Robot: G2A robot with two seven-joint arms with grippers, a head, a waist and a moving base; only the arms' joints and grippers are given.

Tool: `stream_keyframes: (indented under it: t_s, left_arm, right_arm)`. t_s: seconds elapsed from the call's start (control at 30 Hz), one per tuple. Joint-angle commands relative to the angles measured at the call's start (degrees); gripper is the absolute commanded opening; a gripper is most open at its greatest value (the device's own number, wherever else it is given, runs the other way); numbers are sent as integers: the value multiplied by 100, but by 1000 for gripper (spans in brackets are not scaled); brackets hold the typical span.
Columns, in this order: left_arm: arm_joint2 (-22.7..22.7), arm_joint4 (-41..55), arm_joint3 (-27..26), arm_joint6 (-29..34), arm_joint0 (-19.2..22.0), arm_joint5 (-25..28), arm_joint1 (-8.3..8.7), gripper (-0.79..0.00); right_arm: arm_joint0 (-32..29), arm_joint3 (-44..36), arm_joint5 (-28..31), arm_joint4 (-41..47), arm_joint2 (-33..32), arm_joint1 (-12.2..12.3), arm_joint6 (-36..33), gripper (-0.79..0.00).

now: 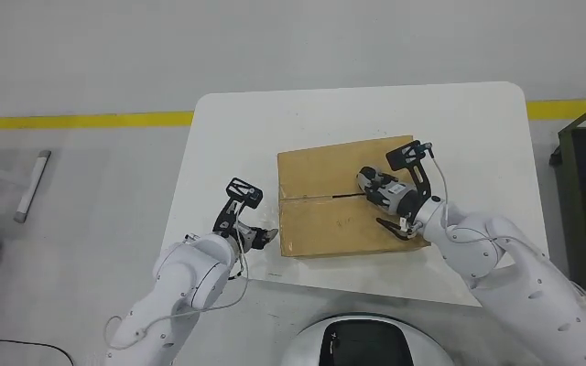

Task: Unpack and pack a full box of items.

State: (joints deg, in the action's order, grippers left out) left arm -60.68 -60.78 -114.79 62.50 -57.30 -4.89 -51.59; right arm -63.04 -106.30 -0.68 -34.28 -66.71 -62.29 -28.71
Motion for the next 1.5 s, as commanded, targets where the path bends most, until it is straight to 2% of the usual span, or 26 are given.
stream_keyframes:
  t_s: [0.0, 0.33, 0.7, 1.03, 1.47]
  left_arm:
    - [39, 64, 36, -77, 31, -178, -40, 0]
    - [-1, -108, 222, -553, 108, -645, -163, 0]
    - [-148, -296, 52, -781, 6, -963, -256, 0]
    - [-303, 54, -46, -1161, 49, -964, -362, 0]
    - [-101, -220, -89, -1177, 413, -826, -517, 0]
  right_arm:
    - [4, 6, 6, -3, -2, -8, 3, -785]
    - [41, 35, 14, 1, -9, -50, -23, -785]
    - [70, 59, 36, -31, 24, -97, -40, -785]
    - [82, 63, 30, -25, 10, -133, -84, -785]
    - [29, -56, 33, 12, -68, -166, -139, -785]
